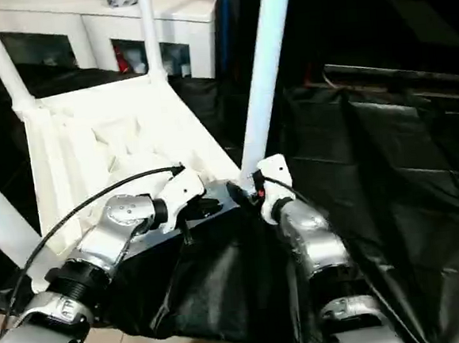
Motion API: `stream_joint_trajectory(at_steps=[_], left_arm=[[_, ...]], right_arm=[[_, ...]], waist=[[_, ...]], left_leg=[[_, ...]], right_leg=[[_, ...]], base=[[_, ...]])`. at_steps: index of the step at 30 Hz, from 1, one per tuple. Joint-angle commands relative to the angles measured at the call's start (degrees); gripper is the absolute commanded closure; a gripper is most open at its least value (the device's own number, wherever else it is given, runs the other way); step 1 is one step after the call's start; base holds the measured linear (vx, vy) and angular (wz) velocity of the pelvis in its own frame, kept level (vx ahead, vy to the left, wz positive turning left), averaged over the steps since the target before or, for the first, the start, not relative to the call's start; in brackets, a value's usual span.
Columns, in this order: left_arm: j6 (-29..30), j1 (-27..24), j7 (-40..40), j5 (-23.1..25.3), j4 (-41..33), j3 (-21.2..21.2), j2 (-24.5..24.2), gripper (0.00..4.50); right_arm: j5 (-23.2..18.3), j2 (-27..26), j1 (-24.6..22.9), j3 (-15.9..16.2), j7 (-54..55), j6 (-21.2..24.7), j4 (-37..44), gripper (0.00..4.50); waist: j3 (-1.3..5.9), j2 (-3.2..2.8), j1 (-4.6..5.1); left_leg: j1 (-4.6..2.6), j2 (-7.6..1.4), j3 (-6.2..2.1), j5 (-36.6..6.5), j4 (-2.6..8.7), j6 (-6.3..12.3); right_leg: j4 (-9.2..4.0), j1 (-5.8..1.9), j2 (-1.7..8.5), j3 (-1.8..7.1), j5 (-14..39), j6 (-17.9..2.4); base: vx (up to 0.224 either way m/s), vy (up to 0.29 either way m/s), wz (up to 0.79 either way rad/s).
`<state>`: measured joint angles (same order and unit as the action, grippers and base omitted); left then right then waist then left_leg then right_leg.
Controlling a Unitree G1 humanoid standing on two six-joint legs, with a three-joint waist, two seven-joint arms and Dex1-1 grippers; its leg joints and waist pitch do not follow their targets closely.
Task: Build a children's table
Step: Rotate leg to tighten
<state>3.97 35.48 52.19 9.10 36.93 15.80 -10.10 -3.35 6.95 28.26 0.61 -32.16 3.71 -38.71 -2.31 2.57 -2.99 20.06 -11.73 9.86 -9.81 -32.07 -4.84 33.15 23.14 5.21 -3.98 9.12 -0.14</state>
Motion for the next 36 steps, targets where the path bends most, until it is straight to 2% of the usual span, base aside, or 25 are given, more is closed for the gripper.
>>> stream_joint_trajectory(at_steps=[1, 4, 8, 11, 13, 16, 19, 24, 26, 28, 33, 36], left_arm=[[-1.9, -0.4, 3.3, 0.4, -0.3, 3.9, 0.8, 4.50], [-3.9, -0.9, 8.3, -0.5, -0.9, 3.9, -1.7, 4.50], [-5.4, -0.6, 11.6, -1.1, -0.1, 3.8, -4.4, 4.50], [-6.6, -0.1, 13.6, -1.8, 0.7, 3.7, -5.8, 4.50], [-7.4, 0.2, 14.7, -2.1, 1.2, 3.5, -6.6, 4.50], [-8.7, 1.0, 16.2, -2.2, 2.6, 3.1, -7.8, 4.50], [-9.3, 1.4, 17.2, -2.2, 3.3, 2.9, -8.7, 4.50], [-10.5, 2.0, 18.4, -2.5, 4.4, 3.0, -10.0, 4.50], [-10.8, 2.1, 18.6, -2.4, 4.6, 2.9, -10.1, 4.50], [-11.1, 2.2, 18.8, -2.5, 4.9, 3.0, -10.1, 4.50], [-10.9, 1.7, 18.1, -2.6, 4.5, 3.1, -9.4, 4.50], [-9.5, 1.6, 15.5, -3.0, 4.2, 2.9, -7.7, 4.50]], right_arm=[[0.8, -1.0, -0.5, 5.5, -5.8, -0.4, 0.1, 0.63], [-0.4, 2.6, -1.8, 6.4, -14.1, -1.2, 2.6, 0.63], [-2.8, 7.4, -4.4, 8.7, -25.5, 0.2, 8.2, 0.63], [-4.1, 9.8, -5.7, 9.7, -30.4, 0.9, 11.0, 0.63], [-5.0, 10.8, -6.4, 10.1, -32.8, 1.6, 12.4, 0.63], [-6.0, 12.9, -7.8, 11.4, -37.4, 3.1, 15.1, 0.63], [-6.5, 13.9, -8.6, 12.2, -39.5, 4.4, 16.9, 0.87], [-6.2, 14.3, -8.9, 12.8, -40.0, 4.8, 17.7, 1.33], [-6.1, 14.1, -8.9, 12.7, -39.9, 5.0, 17.8, 1.37], [-6.2, 13.9, -8.9, 12.5, -39.7, 5.4, 18.1, 1.64], [-6.0, 13.2, -8.9, 12.1, -37.8, 5.3, 17.9, 1.79], [-5.0, 11.3, -8.5, 11.0, -32.8, 4.6, 16.0, 1.83]], waist=[[3.13, -0.04, -0.39], [3.25, -0.08, -0.94], [3.23, -0.29, -1.61], [3.08, -0.26, -2.22], [3.00, -0.28, -2.73], [2.97, -0.18, -2.97], [3.05, -0.10, -3.53], [3.13, -0.07, -3.66], [3.14, -0.01, -3.62], [3.12, -0.06, -3.62], [3.14, 0.05, -3.65], [3.02, 0.01, -3.50]], left_leg=[[0.16, -1.18, 0.19, -17.4, 3.74, 2.24], [0.11, -1.32, 0.26, -14.4, 3.63, 2.87], [-0.17, -1.54, 0.40, -12.9, 3.50, 3.97], [-0.50, -1.61, 0.48, -14.6, 3.59, 3.67], [-0.49, -1.75, 0.57, -15.9, 3.65, 3.11], [-0.38, -1.70, 0.46, -16.7, 3.73, 2.24], [-0.27, -1.76, 0.42, -16.0, 3.73, 2.07], [-0.20, -1.67, 0.43, -14.8, 3.65, 1.81], [-0.20, -1.67, 0.46, -15.0, 3.63, 1.77], [-0.21, -1.69, 0.43, -15.1, 3.67, 1.66], [-0.18, -1.65, 0.44, -14.8, 3.60, 1.65], [-0.13, -1.62, 0.38, -15.3, 3.74, 1.38]], right_leg=[[-3.71, -2.49, 2.72, 2.23, 14.7, -11.3], [-3.50, -2.71, 2.86, 2.23, 13.4, -11.7], [-2.89, -2.78, 2.53, 2.25, 8.1, -13.4], [-3.10, -2.67, 2.53, 2.25, 10.1, -13.4], [-3.20, -2.66, 2.60, 2.24, 12.4, -12.9], [-3.36, -2.65, 2.67, 2.23, 14.9, -11.8], [-3.31, -2.64, 2.84, 2.30, 15.3, -11.2], [-3.06, -2.65, 2.77, 2.23, 13.6, -11.4], [-3.08, -2.66, 2.81, 2.22, 13.7, -11.5], [-3.10, -2.65, 2.81, 2.21, 14.1, -11.5], [-3.13, -2.70, 2.89, 2.23, 14.5, -11.3], [-3.29, -2.64, 2.93, 2.23, 15.9, -10.9]], base=[[0.000, 0.000, 0.00], [0.000, 0.000, 0.00], [0.000, 0.000, 0.00], [0.000, 0.000, 0.00], [0.000, 0.000, 0.00], [0.000, 0.000, 0.00], [0.000, 0.000, 0.00], [0.000, 0.000, 0.00], [0.000, 0.000, 0.00], [0.000, 0.000, 0.00], [0.000, 0.000, 0.00], [0.000, 0.000, 0.00]])
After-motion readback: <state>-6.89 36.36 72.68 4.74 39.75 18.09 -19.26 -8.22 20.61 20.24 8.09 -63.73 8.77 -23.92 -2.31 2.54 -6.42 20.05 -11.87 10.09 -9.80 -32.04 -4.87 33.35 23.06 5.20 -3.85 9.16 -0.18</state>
